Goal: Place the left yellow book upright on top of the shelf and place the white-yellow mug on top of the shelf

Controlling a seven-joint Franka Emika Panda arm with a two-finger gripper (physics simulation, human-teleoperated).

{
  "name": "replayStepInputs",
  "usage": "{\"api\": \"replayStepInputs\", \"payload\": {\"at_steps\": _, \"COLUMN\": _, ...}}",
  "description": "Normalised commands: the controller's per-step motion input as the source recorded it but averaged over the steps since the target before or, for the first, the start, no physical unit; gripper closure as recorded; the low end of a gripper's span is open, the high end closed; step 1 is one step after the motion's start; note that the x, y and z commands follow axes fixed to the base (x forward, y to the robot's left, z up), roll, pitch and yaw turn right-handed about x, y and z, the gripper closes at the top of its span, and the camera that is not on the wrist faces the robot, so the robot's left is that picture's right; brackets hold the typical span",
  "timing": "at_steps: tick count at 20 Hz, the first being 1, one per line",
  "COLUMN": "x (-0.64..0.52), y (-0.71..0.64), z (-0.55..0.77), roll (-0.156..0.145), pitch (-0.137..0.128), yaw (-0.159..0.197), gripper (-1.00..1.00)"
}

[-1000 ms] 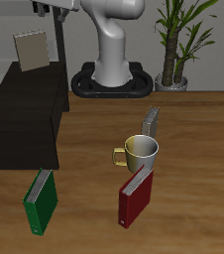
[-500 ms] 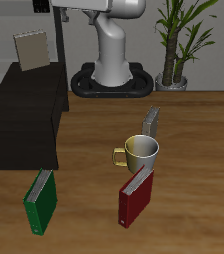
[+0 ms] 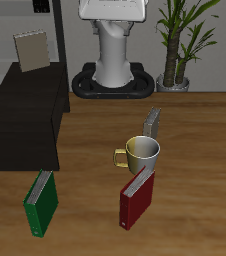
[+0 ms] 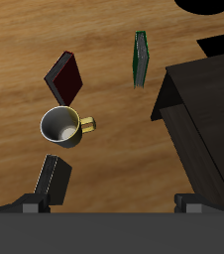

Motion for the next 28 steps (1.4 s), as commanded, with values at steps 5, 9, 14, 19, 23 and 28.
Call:
{"api": "replayStepInputs", "payload": {"at_steps": 5, "x": 0.75, "y": 0.64, "z": -0.08, "roll": 0.014, "pitch": 0.068, "yaw": 0.106, "gripper": -1.0}}
{"api": "replayStepInputs", "payload": {"at_steps": 9, "x": 0.59, "y": 0.4, "z": -0.19, "roll": -0.011, "pitch": 0.006, "yaw": 0.146, "gripper": -1.0}}
{"api": "replayStepInputs", "payload": {"at_steps": 14, "x": 0.52, "y": 0.36, "z": -0.18, "roll": 0.024, "pitch": 0.013, "yaw": 0.042, "gripper": -1.0}}
{"api": "replayStepInputs", "payload": {"at_steps": 19, "x": 0.38, "y": 0.35, "z": -0.12, "roll": 0.038, "pitch": -0.007, "yaw": 0.055, "gripper": -1.0}}
{"api": "replayStepInputs", "payload": {"at_steps": 23, "x": 0.21, "y": 0.27, "z": -0.22, "roll": 0.018, "pitch": 0.009, "yaw": 0.012, "gripper": -1.0}}
{"api": "replayStepInputs", "payload": {"at_steps": 28, "x": 0.22, "y": 0.29, "z": -0.32, "roll": 0.016, "pitch": -0.003, "yaw": 0.026, "gripper": -1.0}}
